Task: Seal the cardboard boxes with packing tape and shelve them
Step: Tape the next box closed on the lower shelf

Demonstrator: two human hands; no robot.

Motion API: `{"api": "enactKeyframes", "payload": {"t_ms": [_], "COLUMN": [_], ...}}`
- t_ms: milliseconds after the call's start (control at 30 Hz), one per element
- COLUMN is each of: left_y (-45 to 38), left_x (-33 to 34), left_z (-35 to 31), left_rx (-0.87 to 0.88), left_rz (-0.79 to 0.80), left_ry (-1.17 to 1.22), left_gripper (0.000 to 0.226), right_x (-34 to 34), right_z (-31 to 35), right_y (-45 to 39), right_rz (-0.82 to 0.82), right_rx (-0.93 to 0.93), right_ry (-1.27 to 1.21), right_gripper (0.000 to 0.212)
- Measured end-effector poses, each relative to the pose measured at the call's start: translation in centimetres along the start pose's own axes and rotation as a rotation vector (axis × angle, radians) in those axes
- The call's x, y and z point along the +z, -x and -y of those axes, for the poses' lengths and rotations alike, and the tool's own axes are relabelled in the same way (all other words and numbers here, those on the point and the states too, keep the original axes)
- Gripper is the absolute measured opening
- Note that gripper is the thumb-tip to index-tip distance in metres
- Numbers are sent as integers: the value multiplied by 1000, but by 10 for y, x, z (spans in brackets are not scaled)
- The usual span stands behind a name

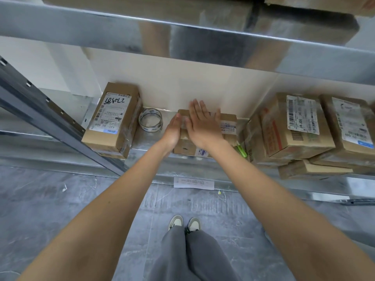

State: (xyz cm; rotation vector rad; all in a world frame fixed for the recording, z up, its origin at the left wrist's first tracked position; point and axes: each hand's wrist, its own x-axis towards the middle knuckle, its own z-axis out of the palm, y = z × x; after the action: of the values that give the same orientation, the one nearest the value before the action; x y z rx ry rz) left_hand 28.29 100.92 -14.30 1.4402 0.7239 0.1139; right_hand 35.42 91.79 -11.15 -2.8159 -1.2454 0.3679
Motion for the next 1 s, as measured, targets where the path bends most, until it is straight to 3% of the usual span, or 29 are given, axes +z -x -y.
{"api": "enactKeyframes", "payload": {"t_ms": [100, 233, 367, 467, 533, 600, 633, 700, 800, 1000], "left_y": [-3, -13, 2, 10, 11, 12, 12, 12, 15, 51], "left_x": [2, 1, 4, 5, 4, 2, 2, 3, 5, 8], "left_z": [4, 17, -2, -11, -11, -10, -9, -8, -4, 12], "left_rx": [-55, -105, -128, -144, -186, -233, -232, -209, -171, -39], "left_rz": [-27, -46, -38, -42, -57, -66, -66, -87, -151, -297], "left_ry": [39, 44, 46, 45, 16, -23, -38, -61, -138, -173], "left_gripper": [55, 84, 70, 55, 72, 91, 89, 80, 78, 55], "right_x": [5, 19, 24, 17, 13, 7, 4, 5, 3, 9], "right_z": [-2, 2, 4, -4, -17, -34, -42, -54, -51, -43], "right_y": [17, 61, 73, 66, 63, 59, 57, 54, 61, 91], "right_rz": [-38, -47, -78, -72, -271, -515, -513, -294, -176, -292], "right_rx": [-45, -121, -109, -141, -27, 314, 514, 769, 730, 668], "right_ry": [25, -30, -22, -158, -315, -539, -662, -881, -1095, -1106], "right_gripper": [58, 65, 62, 59, 59, 57, 56, 63, 68, 54]}}
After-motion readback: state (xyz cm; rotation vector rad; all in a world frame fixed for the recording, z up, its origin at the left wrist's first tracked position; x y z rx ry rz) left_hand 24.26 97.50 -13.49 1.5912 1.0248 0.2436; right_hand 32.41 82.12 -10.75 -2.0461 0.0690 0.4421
